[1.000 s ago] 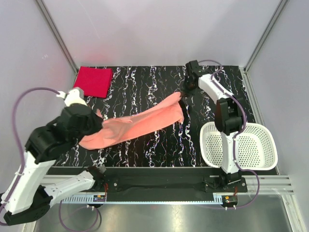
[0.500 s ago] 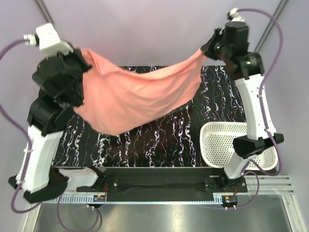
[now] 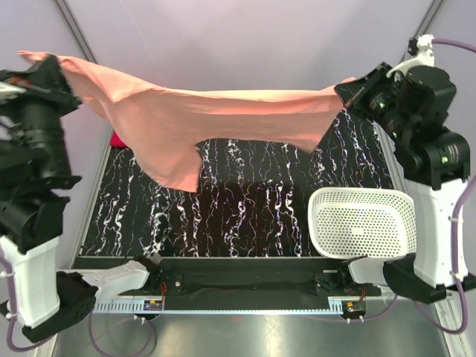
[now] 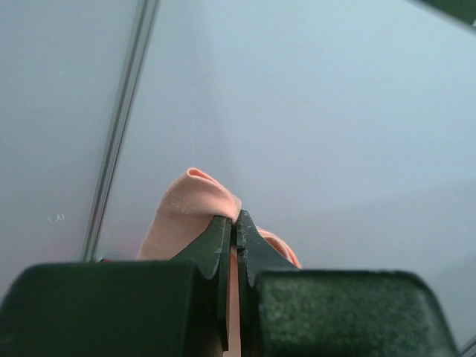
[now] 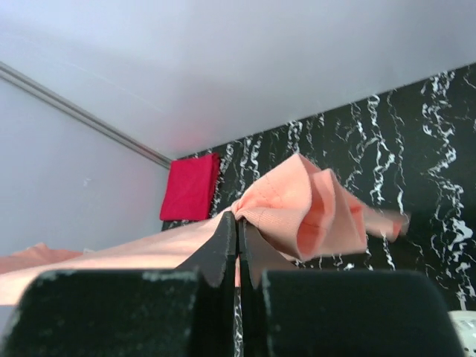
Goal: Fold and stack the t-shirts
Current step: Flatten the tshirt out
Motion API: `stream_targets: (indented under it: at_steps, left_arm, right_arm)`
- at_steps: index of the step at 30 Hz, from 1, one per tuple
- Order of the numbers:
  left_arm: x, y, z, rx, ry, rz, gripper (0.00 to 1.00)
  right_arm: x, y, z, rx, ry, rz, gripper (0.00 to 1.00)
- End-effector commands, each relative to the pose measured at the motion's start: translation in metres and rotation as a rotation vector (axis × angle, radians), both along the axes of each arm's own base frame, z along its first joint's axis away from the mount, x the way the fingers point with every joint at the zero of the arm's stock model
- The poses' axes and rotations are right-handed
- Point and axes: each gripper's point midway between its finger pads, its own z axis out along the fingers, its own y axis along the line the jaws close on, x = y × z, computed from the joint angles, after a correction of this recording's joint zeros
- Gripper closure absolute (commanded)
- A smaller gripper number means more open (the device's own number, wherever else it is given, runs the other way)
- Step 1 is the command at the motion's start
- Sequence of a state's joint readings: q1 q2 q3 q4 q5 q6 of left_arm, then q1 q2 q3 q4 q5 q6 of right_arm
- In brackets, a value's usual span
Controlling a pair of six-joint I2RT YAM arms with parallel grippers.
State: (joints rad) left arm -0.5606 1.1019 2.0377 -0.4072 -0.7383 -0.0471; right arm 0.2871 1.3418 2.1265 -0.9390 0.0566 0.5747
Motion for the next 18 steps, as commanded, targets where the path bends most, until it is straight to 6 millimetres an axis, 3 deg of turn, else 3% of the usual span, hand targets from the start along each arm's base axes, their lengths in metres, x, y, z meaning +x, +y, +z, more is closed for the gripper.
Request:
stream_targets:
  at_steps: [1, 3, 4, 6, 7, 9, 10, 11, 12, 13, 14, 15, 16, 18]
  left_arm:
    - [-0.007, 0.004, 0.034, -0.05, -0.146, 0.006, 1.0]
    - [-0.006, 0.005, 0.053, -0.036, -0.196, 0.029, 1.0]
    - [0.011, -0.005, 0.054, -0.011, -0.184, 0.042, 1.0]
    - [0.013, -0.002, 0.076, 0.018, -0.239, 0.092, 1.0]
    - [0.035, -0.013, 0.073, 0.064, -0.219, 0.116, 1.0]
    - [0.04, -0.009, 0.089, 0.065, -0.282, 0.151, 1.0]
    - [0.051, -0.011, 0.089, 0.074, -0.286, 0.163, 1.0]
    - [0.071, -0.012, 0.087, 0.082, -0.293, 0.179, 1.0]
    - [0.084, -0.013, 0.085, 0.087, -0.293, 0.183, 1.0]
    - [0.09, -0.01, 0.087, 0.081, -0.306, 0.194, 1.0]
    - [0.115, -0.009, 0.079, 0.086, -0.291, 0.214, 1.0]
    - [0.123, -0.011, 0.079, 0.1, -0.301, 0.21, 1.0]
    - [0.128, -0.01, 0.081, 0.099, -0.312, 0.209, 1.0]
    - [0.151, -0.003, 0.073, 0.096, -0.307, 0.205, 1.0]
  right_arm:
    - [0.001, -0.002, 0.033, 0.07, -0.131, -0.015, 1.0]
    - [0.011, 0.001, 0.035, 0.068, -0.147, -0.014, 1.0]
    - [0.023, 0.005, 0.039, 0.073, -0.172, -0.012, 1.0]
    - [0.037, 0.008, 0.048, 0.064, -0.212, -0.01, 1.0]
    - [0.059, 0.014, 0.041, 0.054, -0.195, -0.011, 1.0]
    - [0.072, 0.02, 0.053, 0.051, -0.232, 0.0, 1.0]
    - [0.094, 0.025, 0.046, 0.046, -0.225, -0.004, 1.0]
    - [0.101, 0.028, 0.047, 0.044, -0.23, -0.003, 1.0]
    - [0.103, 0.027, 0.063, 0.043, -0.27, -0.007, 1.0]
    - [0.124, 0.031, 0.048, 0.027, -0.232, -0.011, 1.0]
    - [0.13, 0.033, 0.047, 0.016, -0.234, -0.011, 1.0]
    - [0.132, 0.035, 0.054, 0.007, -0.257, 0.0, 1.0]
    - [0.146, 0.04, 0.041, -0.006, -0.232, 0.003, 1.0]
    - [0.155, 0.04, 0.036, -0.014, -0.224, 0.0, 1.0]
